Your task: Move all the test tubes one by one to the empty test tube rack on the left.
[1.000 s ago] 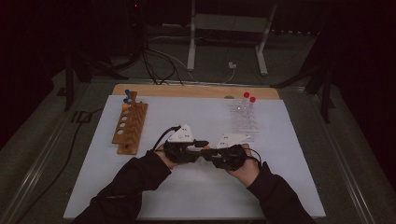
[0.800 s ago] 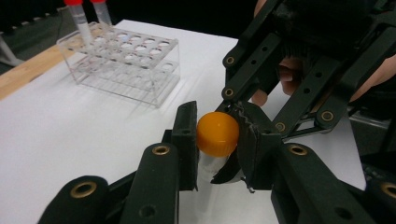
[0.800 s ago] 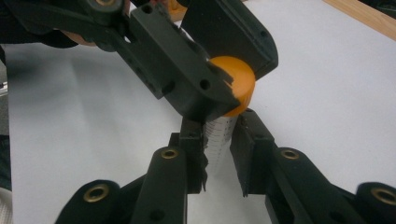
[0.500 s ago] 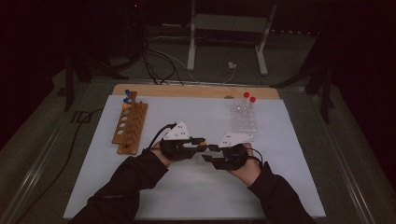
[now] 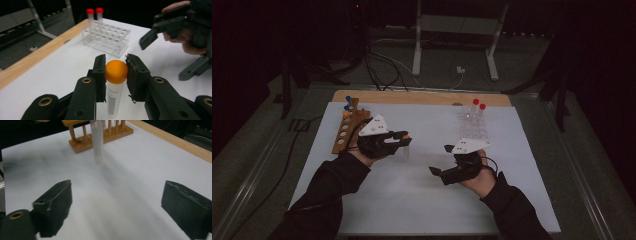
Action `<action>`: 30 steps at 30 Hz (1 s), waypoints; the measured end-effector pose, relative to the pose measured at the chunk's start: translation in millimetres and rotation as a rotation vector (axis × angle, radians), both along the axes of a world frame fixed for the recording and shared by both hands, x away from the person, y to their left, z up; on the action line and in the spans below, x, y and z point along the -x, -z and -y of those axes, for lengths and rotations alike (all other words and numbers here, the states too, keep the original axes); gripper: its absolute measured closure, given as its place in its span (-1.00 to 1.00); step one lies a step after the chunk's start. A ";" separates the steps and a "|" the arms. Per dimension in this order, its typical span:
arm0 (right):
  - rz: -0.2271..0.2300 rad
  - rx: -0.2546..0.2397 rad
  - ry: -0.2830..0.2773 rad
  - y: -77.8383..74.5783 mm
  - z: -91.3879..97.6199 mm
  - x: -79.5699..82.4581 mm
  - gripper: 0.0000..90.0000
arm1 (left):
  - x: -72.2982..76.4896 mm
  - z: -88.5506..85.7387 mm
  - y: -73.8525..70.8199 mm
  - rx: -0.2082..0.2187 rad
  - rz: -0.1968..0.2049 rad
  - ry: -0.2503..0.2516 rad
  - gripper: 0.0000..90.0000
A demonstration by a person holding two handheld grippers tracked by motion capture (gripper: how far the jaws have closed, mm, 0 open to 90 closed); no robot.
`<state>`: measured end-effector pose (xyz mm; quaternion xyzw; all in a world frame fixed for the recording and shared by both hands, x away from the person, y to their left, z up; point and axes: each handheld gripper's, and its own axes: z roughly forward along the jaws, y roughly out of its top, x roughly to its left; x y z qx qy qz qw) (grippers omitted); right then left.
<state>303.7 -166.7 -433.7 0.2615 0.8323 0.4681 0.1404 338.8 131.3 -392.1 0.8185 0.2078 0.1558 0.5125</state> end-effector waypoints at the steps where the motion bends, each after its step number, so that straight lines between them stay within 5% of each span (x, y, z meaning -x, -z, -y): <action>1: 0.001 -0.006 0.007 -0.6 0.5 -0.4 -0.90 | -1.0 -4.4 -1.7 -0.003 0.002 -0.012 0.60; 10: 0.003 -0.050 -0.013 -4.1 6.9 0.1 -1.00 | -9.0 -39.8 -11.0 0.012 0.017 -0.122 0.60; 30: 0.020 -0.054 -0.026 -5.7 9.0 1.2 -1.00 | -25.8 -106.8 -32.2 0.029 0.050 -0.325 0.60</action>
